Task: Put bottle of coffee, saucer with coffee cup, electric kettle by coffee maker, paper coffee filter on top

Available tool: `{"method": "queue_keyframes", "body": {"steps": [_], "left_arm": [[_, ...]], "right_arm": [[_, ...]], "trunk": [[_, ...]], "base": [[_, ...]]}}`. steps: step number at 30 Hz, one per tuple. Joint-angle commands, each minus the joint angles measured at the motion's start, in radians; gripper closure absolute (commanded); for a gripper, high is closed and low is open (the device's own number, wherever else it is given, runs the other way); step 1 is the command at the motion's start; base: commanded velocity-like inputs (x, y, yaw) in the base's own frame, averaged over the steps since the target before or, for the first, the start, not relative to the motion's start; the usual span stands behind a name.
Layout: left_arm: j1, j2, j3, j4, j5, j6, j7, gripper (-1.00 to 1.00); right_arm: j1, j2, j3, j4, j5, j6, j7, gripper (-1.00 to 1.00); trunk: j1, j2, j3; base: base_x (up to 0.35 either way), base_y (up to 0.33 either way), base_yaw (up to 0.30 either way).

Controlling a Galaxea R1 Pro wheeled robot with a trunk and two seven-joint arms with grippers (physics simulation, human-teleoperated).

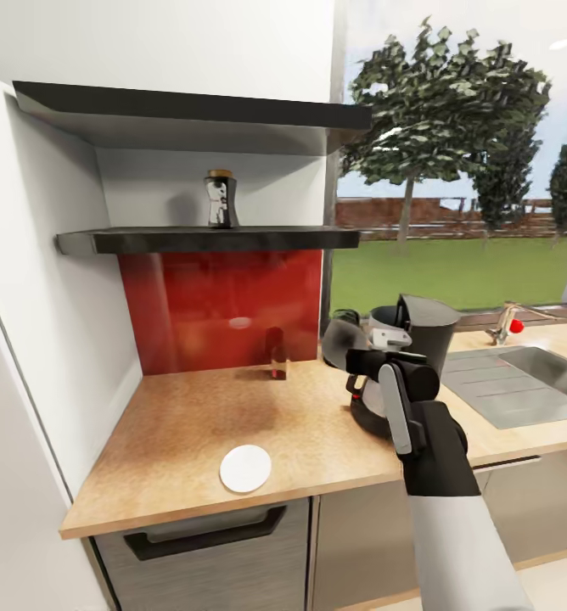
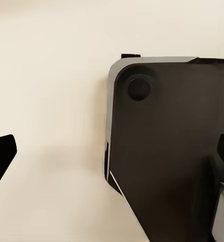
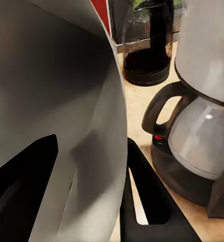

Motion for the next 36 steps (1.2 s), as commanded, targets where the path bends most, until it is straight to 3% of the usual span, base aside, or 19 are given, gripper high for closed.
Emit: {"method": "queue_keyframes", "body": {"steps": [1, 7, 17, 23, 27, 28, 29, 33, 34, 36], "left_arm": [[0.0, 0.001, 0.003, 0.0, 0.001, -0.003, 0.001, -1.0], [-0.001, 0.002, 0.0, -0.003, 0.001, -0.002, 0.001, -1.0], [-0.001, 0.001, -0.001, -0.003, 0.001, 0.0, -0.001, -1.0], [-0.001, -0.001, -0.001, -0.002, 0.0, 0.001, -0.001, -1.0], [-0.001, 0.0, 0.002, -0.002, -0.001, 0.001, -0.001, -1.0], [-0.001, 0.0, 0.002, -0.001, -0.001, 0.001, -0.001, -1.0], [-0.001, 0.002, 0.003, 0.0, -0.001, 0.001, -0.001, -1.0], [-0.001, 0.003, 0.003, 0.001, -0.001, 0.001, -0.001, -1.0], [-0.001, 0.003, 0.003, 0.0, -0.002, 0.001, -0.001, -1.0], [-0.001, 0.002, 0.003, 0.0, -0.002, 0.001, -0.001, -1.0]], "right_arm": [[0.0, 0.001, 0.0, 0.003, -0.008, 0.003, -0.008, 1.0], [0.0, 0.001, 0.015, 0.015, -0.009, 0.003, -0.007, 1.0], [-0.007, 0.001, 0.015, 0.018, -0.002, 0.004, -0.012, 1.0], [-0.067, 0.001, 0.011, 0.053, 0.0, 0.007, -0.016, 1.0], [-0.149, 0.001, 0.007, 0.177, -0.001, 0.007, -0.016, 1.0], [-0.205, 0.001, 0.006, 0.253, -0.002, 0.007, -0.016, 1.0], [-0.311, 0.001, -0.029, 0.371, -0.002, 0.007, -0.017, 1.0], [-0.424, 0.001, -0.103, 0.47, -0.001, 0.008, -0.021, 1.0], [-0.463, 0.001, -0.117, 0.506, -0.001, 0.007, -0.073, 1.0], [-0.479, 0.001, -0.145, 0.52, -0.002, 0.007, -0.155, 1.0]], "trunk": [[0.0, -0.001, 0.0], [0.0, -0.001, 0.0], [0.0, -0.001, 0.0], [0.0, -0.001, 0.0], [0.0, -0.001, 0.0], [0.0, -0.001, 0.0], [0.0, -0.001, 0.0], [0.0, -0.001, 0.0], [0.0, -0.001, 0.0], [0.0, -0.001, 0.0]], "base": [[-0.007, -0.272, 0.0], [-0.119, -0.23, 0.0], [-0.023, -0.028, 0.0], [0.0, 0.0, 0.0], [0.0, 0.0, 0.0], [0.0, 0.0, 0.0], [0.0, 0.0, 0.0], [0.0, 0.0, 0.0], [0.0, 0.0, 0.0], [0.0, 0.0, 0.0]]}}
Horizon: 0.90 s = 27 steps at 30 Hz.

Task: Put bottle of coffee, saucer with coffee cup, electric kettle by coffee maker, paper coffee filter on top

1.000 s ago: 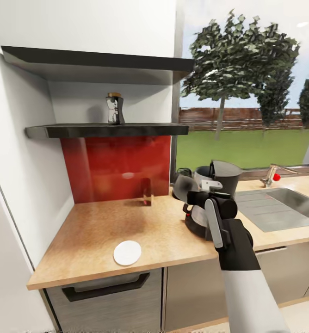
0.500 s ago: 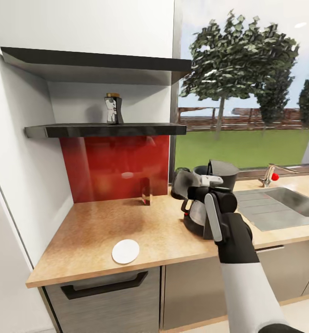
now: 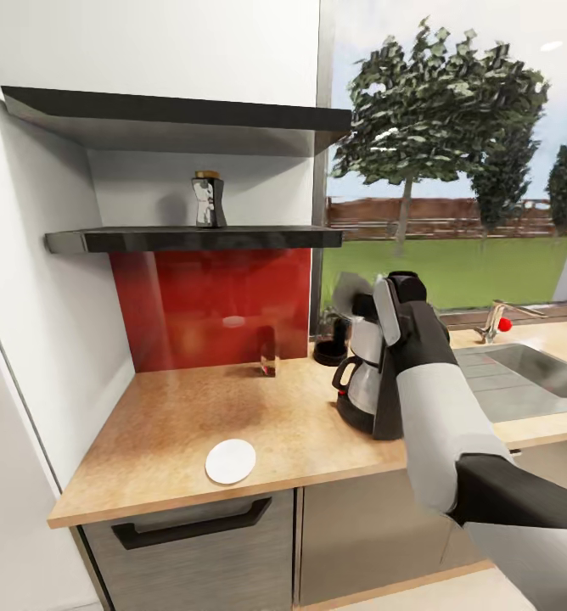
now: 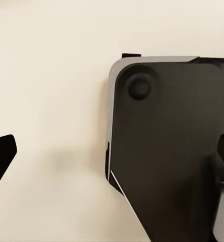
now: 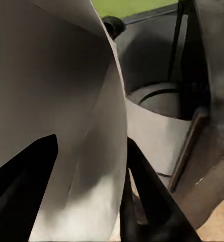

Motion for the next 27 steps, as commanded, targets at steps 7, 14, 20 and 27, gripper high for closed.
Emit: {"method": "queue_keyframes", "body": {"steps": [7, 14, 20, 27], "left_arm": [[0.0, -0.001, 0.003, 0.002, 0.002, -0.003, 0.002, -1.0], [0.0, -0.001, 0.003, 0.0, 0.001, -0.003, 0.002, -1.0], [0.0, -0.001, 0.003, 0.0, 0.001, -0.003, 0.002, -1.0], [0.0, -0.001, 0.003, 0.0, 0.001, -0.003, 0.002, -1.0]], "right_arm": [[-0.006, 0.001, -0.154, -0.001, -0.014, -0.001, -0.041, 1.0], [-0.003, 0.001, -0.151, 0.001, -0.02, 0.001, -0.039, 1.0], [-0.003, 0.001, -0.151, 0.001, -0.021, 0.002, -0.039, 1.0], [-0.003, 0.001, -0.151, 0.002, -0.022, 0.002, -0.039, 1.0]], "trunk": [[0.0, -0.001, 0.0], [0.0, -0.001, 0.0], [0.0, -0.001, 0.006], [0.0, -0.001, 0.017]], "base": [[0.0, 0.0, 0.0], [0.0, 0.0, -0.001], [0.0, 0.0, -0.064], [0.0, 0.0, -0.096]]}}
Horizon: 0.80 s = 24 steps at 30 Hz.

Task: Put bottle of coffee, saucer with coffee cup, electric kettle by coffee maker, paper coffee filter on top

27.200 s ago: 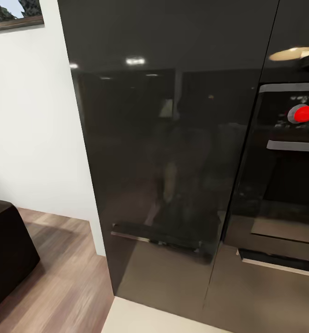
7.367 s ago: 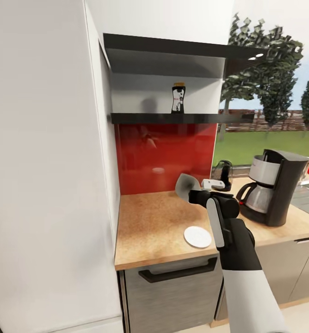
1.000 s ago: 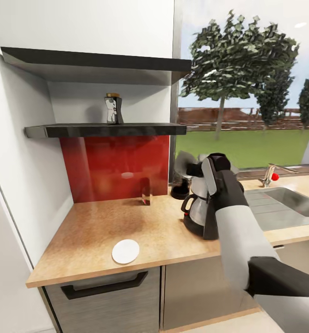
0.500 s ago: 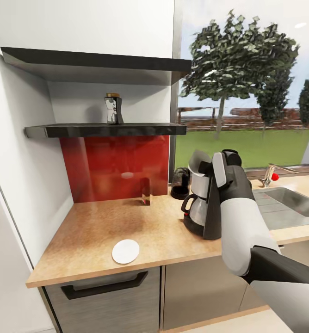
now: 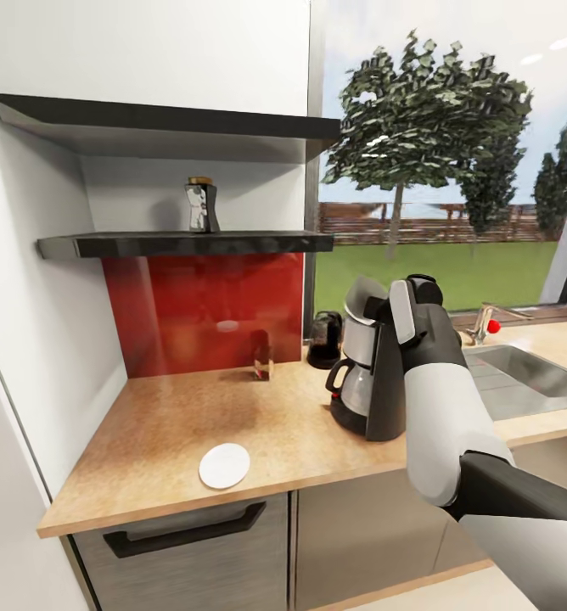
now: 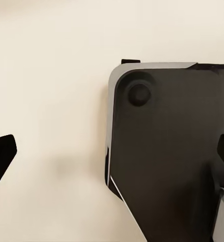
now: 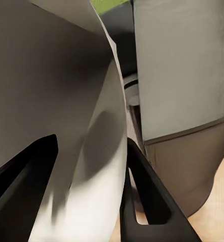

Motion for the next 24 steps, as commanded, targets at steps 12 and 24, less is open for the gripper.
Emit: {"method": "queue_keyframes", "body": {"steps": [12, 24], "left_arm": [[0.0, 0.0, 0.003, 0.001, -0.003, -0.009, 0.001, -1.0], [0.0, 0.0, 0.004, 0.001, -0.003, -0.019, 0.001, -1.0]], "right_arm": [[-0.001, 0.001, -0.001, 0.033, -0.007, 0.001, -0.008, 1.0], [-0.001, 0.001, -0.001, 0.047, -0.007, 0.003, -0.008, 1.0]], "trunk": [[0.0, -0.001, 0.018], [0.0, -0.001, 0.036]], "base": [[0.0, 0.0, -0.09], [0.0, 0.0, -0.086]]}}
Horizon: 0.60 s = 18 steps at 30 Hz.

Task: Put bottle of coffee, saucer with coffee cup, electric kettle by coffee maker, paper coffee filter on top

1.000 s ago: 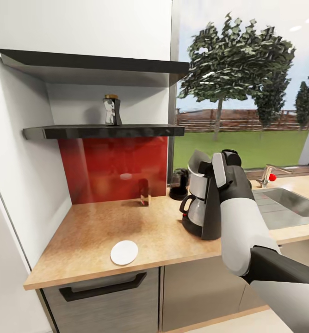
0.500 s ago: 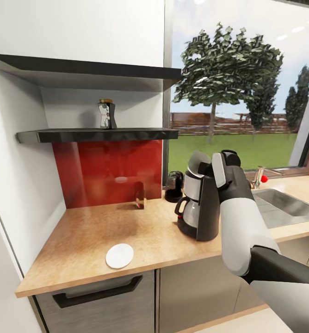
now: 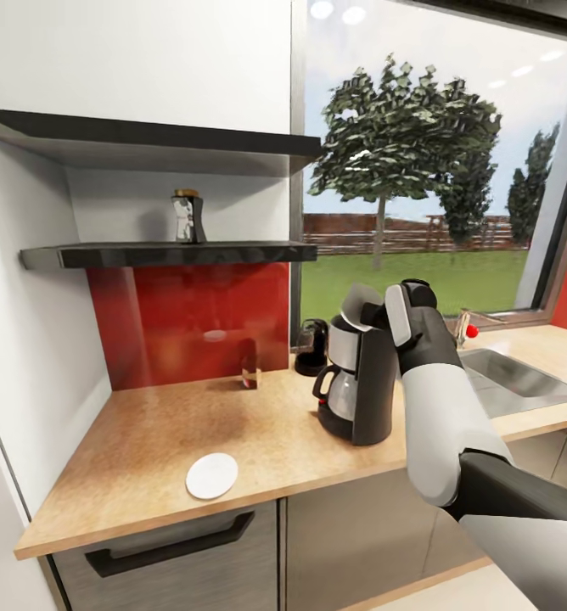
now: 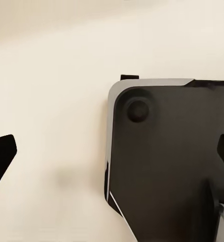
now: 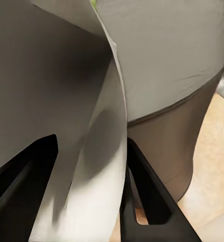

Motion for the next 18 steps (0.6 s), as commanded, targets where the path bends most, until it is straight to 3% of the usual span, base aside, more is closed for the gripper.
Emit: {"method": "queue_keyframes", "body": {"steps": [1, 18], "left_arm": [[0.0, 0.0, 0.003, 0.001, 0.0, -0.003, 0.001, -1.0], [0.0, -0.001, 0.005, 0.001, -0.002, 0.0, 0.001, -1.0]], "right_arm": [[-0.001, 0.001, -0.003, 0.0, -0.008, 0.001, -0.008, 1.0], [-0.001, 0.001, -0.002, 0.033, -0.01, 0.001, -0.008, 1.0]], "trunk": [[0.0, -0.001, 0.001], [0.0, -0.001, 0.009]], "base": [[0.0, 0.0, -0.086], [0.0, 0.0, -0.025]]}}
